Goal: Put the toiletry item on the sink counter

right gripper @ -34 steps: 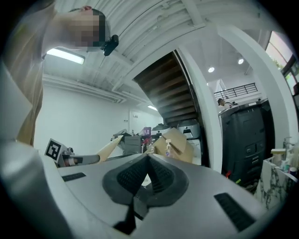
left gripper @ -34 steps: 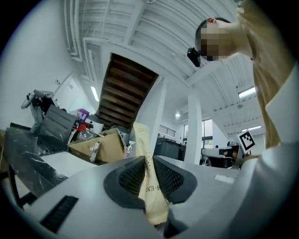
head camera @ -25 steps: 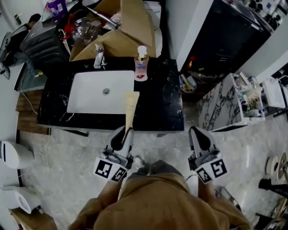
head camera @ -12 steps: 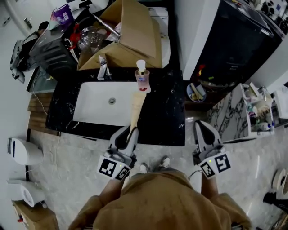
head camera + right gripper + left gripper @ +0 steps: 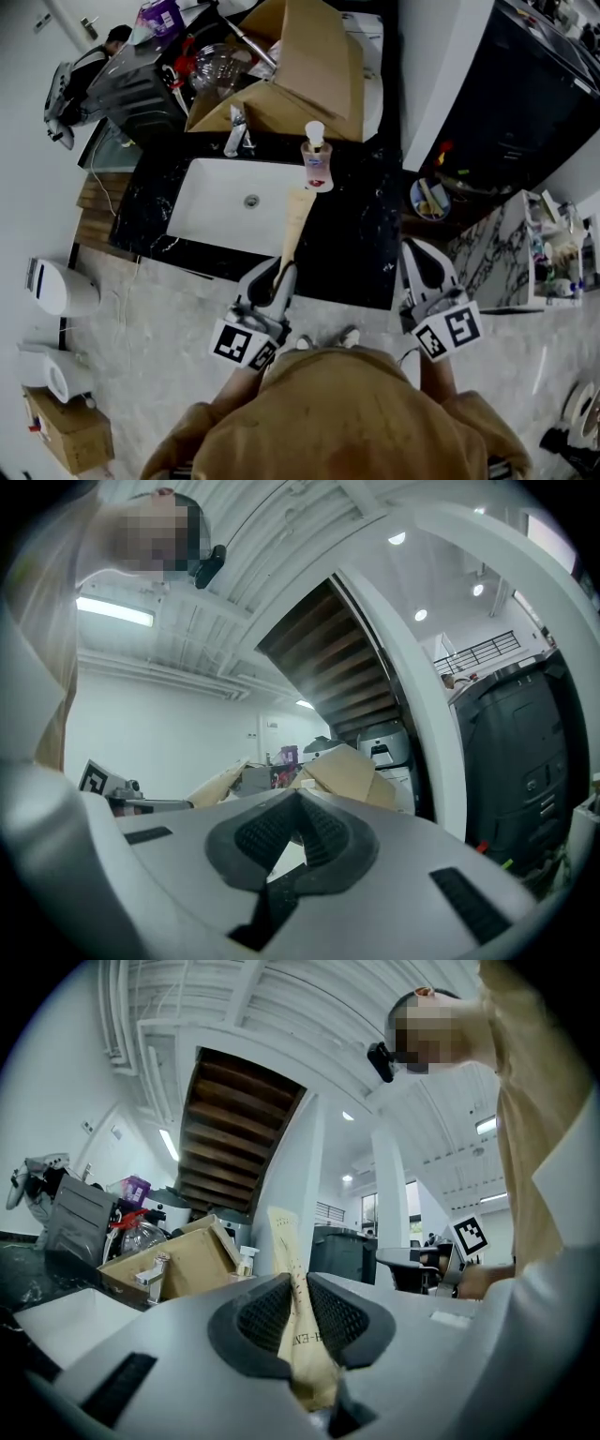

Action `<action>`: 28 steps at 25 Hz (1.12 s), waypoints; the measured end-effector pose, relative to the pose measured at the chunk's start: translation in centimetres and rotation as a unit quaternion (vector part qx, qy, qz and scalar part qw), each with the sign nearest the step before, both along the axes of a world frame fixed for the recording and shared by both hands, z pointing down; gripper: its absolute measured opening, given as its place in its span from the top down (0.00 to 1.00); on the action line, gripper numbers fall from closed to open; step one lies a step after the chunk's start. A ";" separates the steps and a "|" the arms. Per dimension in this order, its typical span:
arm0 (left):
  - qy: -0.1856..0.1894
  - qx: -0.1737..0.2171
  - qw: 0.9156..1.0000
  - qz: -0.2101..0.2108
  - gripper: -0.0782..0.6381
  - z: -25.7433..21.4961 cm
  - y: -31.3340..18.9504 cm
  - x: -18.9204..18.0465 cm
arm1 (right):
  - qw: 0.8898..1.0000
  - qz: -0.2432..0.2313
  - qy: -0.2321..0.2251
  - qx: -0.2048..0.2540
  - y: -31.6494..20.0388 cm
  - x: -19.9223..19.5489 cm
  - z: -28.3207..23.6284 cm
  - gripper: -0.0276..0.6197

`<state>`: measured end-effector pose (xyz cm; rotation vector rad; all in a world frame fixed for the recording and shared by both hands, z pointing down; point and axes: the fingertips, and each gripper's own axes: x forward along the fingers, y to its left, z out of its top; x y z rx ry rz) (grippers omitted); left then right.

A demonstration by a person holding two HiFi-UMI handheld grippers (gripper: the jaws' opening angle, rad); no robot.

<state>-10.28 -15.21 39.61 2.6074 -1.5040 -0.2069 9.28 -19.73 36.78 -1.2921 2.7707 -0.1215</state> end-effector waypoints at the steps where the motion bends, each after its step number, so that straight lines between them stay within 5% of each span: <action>1: -0.003 -0.003 1.000 -0.001 0.82 0.2 0.0 0.0 | 1.000 -0.001 0.000 0.001 0.1 0.1 -0.1 0.95; 10: -0.064 -0.013 0.998 0.017 0.82 2.4 -2.0 2.2 | 1.000 0.018 0.003 -0.014 0.6 3.2 0.8 0.95; 28: -0.148 -0.129 0.979 0.050 0.82 13.4 -8.6 7.1 | 0.999 0.030 -0.002 -0.015 2.0 6.6 1.5 0.95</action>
